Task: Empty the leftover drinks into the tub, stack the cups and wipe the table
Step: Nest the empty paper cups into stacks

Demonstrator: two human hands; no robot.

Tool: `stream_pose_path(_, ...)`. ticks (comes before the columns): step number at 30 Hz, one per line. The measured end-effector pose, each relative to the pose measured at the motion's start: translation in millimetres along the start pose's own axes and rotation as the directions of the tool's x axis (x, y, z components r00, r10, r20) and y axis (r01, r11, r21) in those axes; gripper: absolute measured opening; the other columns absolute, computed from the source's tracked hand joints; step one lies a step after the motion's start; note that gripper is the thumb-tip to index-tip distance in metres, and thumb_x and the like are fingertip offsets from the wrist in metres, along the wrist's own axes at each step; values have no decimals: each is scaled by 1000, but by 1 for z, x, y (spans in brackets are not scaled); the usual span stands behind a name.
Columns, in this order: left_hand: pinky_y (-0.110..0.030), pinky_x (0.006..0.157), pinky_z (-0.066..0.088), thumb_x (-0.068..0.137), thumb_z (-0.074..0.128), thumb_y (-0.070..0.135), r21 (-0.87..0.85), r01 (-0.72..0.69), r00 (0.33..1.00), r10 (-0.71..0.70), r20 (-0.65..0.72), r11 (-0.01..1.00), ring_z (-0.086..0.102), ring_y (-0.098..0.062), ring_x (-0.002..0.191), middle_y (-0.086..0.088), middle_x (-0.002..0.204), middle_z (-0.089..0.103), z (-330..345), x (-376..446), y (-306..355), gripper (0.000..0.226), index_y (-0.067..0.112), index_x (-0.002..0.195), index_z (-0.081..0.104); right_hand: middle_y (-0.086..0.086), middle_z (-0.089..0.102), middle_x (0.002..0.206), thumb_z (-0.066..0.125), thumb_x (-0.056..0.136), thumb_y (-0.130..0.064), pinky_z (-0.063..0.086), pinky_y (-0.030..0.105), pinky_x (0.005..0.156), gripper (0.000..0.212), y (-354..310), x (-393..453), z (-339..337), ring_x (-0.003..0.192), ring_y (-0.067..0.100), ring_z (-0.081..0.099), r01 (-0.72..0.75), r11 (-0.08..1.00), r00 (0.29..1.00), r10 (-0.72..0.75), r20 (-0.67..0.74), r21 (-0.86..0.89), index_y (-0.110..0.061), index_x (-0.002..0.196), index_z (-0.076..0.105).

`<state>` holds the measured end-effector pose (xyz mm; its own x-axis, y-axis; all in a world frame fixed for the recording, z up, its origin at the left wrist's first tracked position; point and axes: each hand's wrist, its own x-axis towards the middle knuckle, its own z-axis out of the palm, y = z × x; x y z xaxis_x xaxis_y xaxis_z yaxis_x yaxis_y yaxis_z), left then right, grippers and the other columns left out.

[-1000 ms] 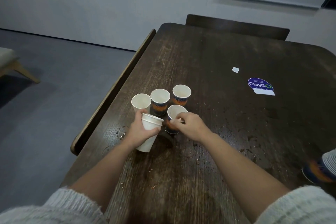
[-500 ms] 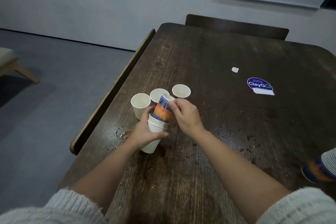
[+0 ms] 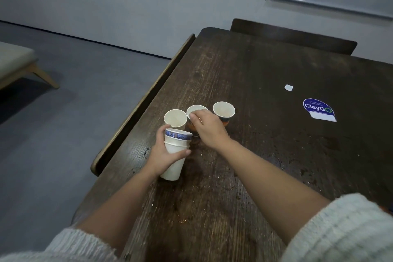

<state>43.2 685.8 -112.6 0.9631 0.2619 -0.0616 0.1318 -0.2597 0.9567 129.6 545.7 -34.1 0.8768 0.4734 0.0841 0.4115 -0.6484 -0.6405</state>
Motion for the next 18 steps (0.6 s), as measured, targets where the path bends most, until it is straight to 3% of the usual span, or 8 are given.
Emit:
stream_pose_path(4,-40,94,50,46,79,61,3,33,999,-33,-43,999,60,-14,106,2,121,57,-13,-3,-7,99,39,127,27,10,48,145,36,101,-7,35,37,110,42,2,18,11,133,26,43,40,986,973,-1,233,-162,-12,140,50)
stream_pose_path(8,-43,94,51,44,80,62,-1,71,996,-71,-62,998,62,-16,103,2,118,60,-25,-3,-13,102,39,128,27,12,40,152,32,101,-3,29,36,114,50,1,26,19,139,30,37,44,973,924,47,379,-226,-16,149,38)
stream_pose_path(13,-40,91,52,44,80,61,23,90,993,-87,-83,996,62,-12,101,4,116,61,-30,-2,-17,100,40,127,28,17,55,137,46,95,0,38,39,109,48,-2,27,28,127,33,50,54,959,928,55,369,-278,-12,141,50)
stream_pose_path(16,-32,86,49,43,77,63,28,96,992,-94,-85,995,61,-8,99,6,115,60,-30,-2,-16,101,40,127,27,16,62,124,55,94,-8,45,34,98,34,0,30,27,116,31,56,91,948,948,11,318,-305,-9,127,63)
stream_pose_path(18,-32,86,49,43,78,62,19,99,992,-97,-84,995,61,-8,99,6,115,59,-30,-2,-16,102,38,128,26,16,61,115,57,96,-15,41,32,90,25,-1,32,21,109,29,57,110,953,972,-44,229,-283,-5,115,68)
